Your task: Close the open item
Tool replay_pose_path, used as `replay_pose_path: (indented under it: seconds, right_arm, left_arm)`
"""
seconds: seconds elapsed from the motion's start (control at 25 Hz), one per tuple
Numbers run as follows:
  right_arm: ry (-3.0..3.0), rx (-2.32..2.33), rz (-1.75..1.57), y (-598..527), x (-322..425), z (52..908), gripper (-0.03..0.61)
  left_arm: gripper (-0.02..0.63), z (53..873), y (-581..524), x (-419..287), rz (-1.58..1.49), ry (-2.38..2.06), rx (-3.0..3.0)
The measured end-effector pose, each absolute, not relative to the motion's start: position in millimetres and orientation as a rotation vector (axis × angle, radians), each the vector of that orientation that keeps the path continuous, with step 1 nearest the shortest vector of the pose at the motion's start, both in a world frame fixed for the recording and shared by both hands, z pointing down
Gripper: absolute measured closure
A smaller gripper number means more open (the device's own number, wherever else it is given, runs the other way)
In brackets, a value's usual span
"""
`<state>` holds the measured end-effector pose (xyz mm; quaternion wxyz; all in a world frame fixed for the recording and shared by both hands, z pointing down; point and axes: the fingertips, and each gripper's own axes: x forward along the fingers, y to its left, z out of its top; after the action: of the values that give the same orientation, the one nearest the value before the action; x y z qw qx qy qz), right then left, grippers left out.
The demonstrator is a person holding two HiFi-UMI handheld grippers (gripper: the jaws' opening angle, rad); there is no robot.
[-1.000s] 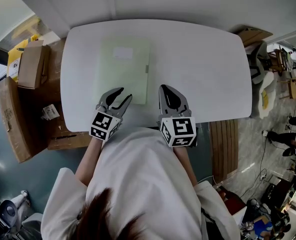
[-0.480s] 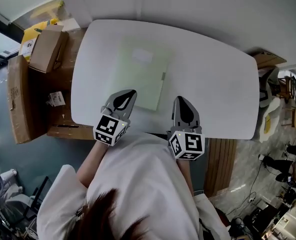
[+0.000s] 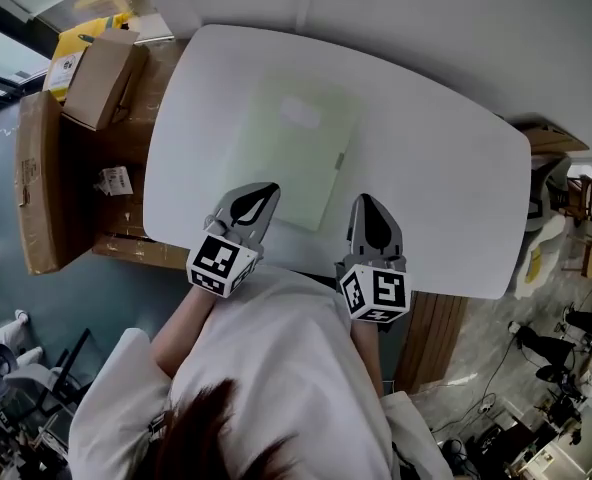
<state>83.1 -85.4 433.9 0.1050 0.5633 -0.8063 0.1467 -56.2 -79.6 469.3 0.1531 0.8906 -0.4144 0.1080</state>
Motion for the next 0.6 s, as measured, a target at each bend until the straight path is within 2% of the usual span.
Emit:
replay_pose_path:
  seconds: [0.6]
  right_arm:
    - [-2.352, 1.470, 0.583, -150, 58, 509, 0.574]
  left_arm:
    - [0.606, 484, -108, -73, 0.306, -1.233, 2.413]
